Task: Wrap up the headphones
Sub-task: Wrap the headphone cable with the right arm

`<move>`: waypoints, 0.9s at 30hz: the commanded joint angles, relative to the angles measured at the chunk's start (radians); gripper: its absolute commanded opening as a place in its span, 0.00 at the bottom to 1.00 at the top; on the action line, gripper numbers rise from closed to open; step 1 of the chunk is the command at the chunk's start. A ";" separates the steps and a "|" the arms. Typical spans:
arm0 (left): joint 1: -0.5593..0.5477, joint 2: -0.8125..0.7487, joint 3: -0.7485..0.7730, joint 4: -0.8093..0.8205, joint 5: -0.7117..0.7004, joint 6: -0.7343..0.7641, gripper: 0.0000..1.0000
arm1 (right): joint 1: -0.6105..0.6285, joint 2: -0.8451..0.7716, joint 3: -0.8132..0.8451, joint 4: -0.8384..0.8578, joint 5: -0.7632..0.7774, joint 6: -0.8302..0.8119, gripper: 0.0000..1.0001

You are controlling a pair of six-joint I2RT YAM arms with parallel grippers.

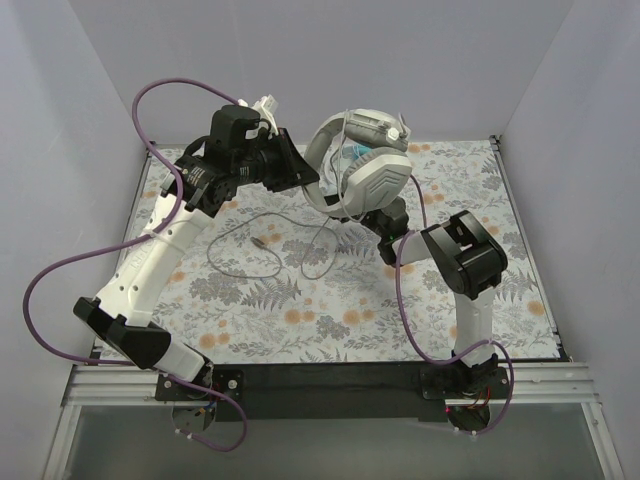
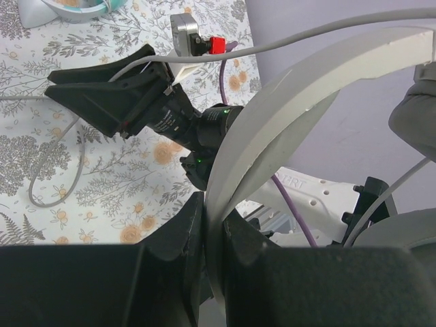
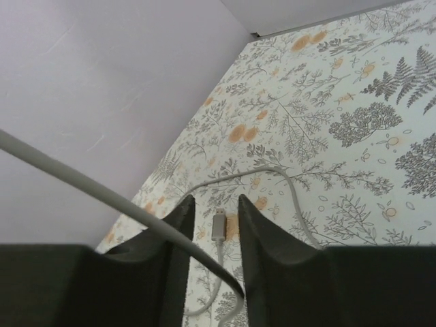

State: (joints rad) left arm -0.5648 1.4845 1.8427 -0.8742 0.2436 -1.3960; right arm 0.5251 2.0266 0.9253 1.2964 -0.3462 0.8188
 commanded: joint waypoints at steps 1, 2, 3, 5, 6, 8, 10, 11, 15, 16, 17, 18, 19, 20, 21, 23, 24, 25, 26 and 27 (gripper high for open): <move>0.005 -0.038 0.018 0.070 0.010 -0.035 0.00 | 0.012 0.015 0.015 0.362 0.061 0.037 0.35; 0.003 -0.039 0.026 0.067 0.005 -0.034 0.00 | 0.012 0.012 0.006 0.359 0.068 0.037 0.30; 0.003 -0.038 0.029 0.067 0.003 -0.034 0.00 | 0.012 0.004 -0.020 0.357 0.073 0.037 0.26; 0.003 -0.040 0.030 0.066 -0.007 -0.032 0.00 | 0.012 -0.003 -0.055 0.369 0.085 0.034 0.10; 0.003 -0.041 0.033 0.064 -0.013 -0.032 0.00 | 0.010 -0.018 -0.110 0.376 0.091 0.034 0.05; 0.005 -0.047 0.030 0.070 -0.027 -0.031 0.00 | 0.006 -0.040 -0.169 0.383 0.116 0.026 0.01; 0.003 -0.052 0.024 0.076 -0.033 -0.032 0.00 | 0.004 -0.072 -0.227 0.383 0.105 0.008 0.01; 0.003 -0.058 0.021 0.089 -0.038 -0.032 0.00 | 0.004 -0.078 -0.242 0.379 0.102 0.005 0.01; 0.005 -0.067 0.006 0.121 -0.041 -0.044 0.00 | 0.006 -0.121 -0.327 0.382 0.098 -0.004 0.01; 0.006 -0.070 -0.006 0.129 -0.043 -0.047 0.00 | 0.009 -0.126 -0.351 0.382 0.090 -0.007 0.01; 0.005 -0.073 -0.013 0.144 -0.044 -0.047 0.00 | 0.010 -0.134 -0.364 0.379 0.087 -0.015 0.01; 0.006 -0.075 -0.017 0.150 -0.056 -0.049 0.00 | 0.010 -0.150 -0.374 0.371 0.085 -0.018 0.01; 0.006 -0.075 -0.031 0.155 -0.061 -0.052 0.00 | 0.013 -0.160 -0.385 0.365 0.081 -0.018 0.01; 0.006 -0.076 -0.040 0.170 -0.067 -0.052 0.00 | 0.015 -0.176 -0.408 0.359 0.076 -0.017 0.01; 0.005 -0.078 -0.045 0.178 -0.085 -0.051 0.00 | 0.016 -0.186 -0.417 0.353 0.073 -0.015 0.01; 0.006 -0.081 -0.066 0.194 -0.110 -0.047 0.00 | 0.032 -0.232 -0.442 0.287 0.067 -0.030 0.01; 0.005 -0.082 -0.075 0.202 -0.137 -0.046 0.00 | 0.041 -0.252 -0.451 0.252 0.072 -0.059 0.01; 0.006 -0.089 -0.085 0.210 -0.147 -0.044 0.00 | 0.061 -0.275 -0.459 0.212 0.082 -0.081 0.01; 0.006 -0.093 -0.105 0.230 -0.159 -0.046 0.00 | 0.072 -0.296 -0.463 0.132 0.085 -0.099 0.01; 0.006 -0.095 -0.112 0.239 -0.170 -0.047 0.00 | 0.082 -0.339 -0.474 0.092 0.090 -0.116 0.01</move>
State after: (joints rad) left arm -0.5648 1.4719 1.7405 -0.7639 0.1188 -1.4113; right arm 0.5705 1.7786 0.4671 1.3067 -0.2661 0.7784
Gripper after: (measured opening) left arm 0.101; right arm 0.028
